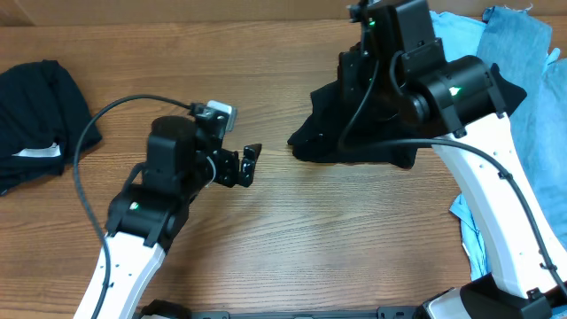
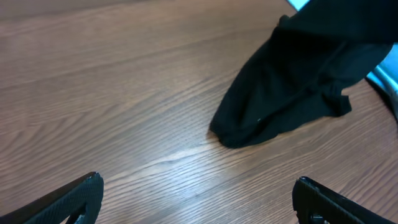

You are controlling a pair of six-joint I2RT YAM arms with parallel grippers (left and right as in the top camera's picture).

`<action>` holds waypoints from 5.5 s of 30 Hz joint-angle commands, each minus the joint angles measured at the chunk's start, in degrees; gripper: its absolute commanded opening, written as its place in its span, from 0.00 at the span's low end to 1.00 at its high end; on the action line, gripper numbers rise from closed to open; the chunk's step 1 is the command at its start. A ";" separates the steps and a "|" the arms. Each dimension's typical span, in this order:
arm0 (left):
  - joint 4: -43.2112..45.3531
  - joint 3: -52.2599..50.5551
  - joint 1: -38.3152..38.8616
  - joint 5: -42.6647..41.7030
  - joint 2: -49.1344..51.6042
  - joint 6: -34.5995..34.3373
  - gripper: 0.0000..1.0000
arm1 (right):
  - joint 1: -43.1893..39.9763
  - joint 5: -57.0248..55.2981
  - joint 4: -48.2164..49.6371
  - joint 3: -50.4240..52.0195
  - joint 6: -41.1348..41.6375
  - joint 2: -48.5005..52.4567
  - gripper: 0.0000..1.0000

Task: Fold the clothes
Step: 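Pull the black shirt leftward out of the pile with the right gripper, then grasp the shirt's left end with the left gripper, then lift the shirt with both grippers and stretch it apart, then lay the stretched shirt flat on the table and release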

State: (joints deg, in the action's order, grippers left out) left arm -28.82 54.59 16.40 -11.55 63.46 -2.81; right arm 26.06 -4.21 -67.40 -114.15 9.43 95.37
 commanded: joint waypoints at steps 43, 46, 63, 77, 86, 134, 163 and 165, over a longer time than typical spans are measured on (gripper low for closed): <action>40.26 1.25 -2.19 -18.58 17.11 -2.54 0.04 | 1.51 -0.31 -2.71 -2.49 -0.26 0.31 0.18; 27.39 1.25 -6.91 -10.45 11.08 -2.49 0.04 | 0.44 -6.91 -6.21 -2.49 1.33 0.33 0.52; -5.22 1.25 -15.74 5.97 1.03 0.04 0.04 | -14.93 7.26 3.78 -1.31 -5.57 29.51 0.64; -5.27 1.25 -15.74 3.85 1.03 0.00 0.04 | -6.27 8.15 28.24 -1.31 -11.91 41.99 0.76; -5.55 1.25 -15.65 2.89 1.03 0.02 0.05 | -5.55 5.31 35.65 -1.31 -7.26 47.36 0.70; -9.70 37.77 -15.74 18.05 24.06 -2.78 0.04 | -17.35 -8.85 -8.48 -23.43 0.90 21.86 0.04; -45.11 12.94 -18.73 5.46 22.62 -15.23 1.00 | -31.67 9.27 -29.42 4.81 -0.87 8.44 0.85; -37.64 6.86 -18.73 3.80 22.67 -16.06 1.00 | -31.67 9.25 -28.35 8.63 -0.87 7.48 0.85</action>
State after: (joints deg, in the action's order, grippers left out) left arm -72.75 68.69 -2.61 -4.78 86.28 -16.60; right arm -5.78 4.56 -96.86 -110.13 8.97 105.03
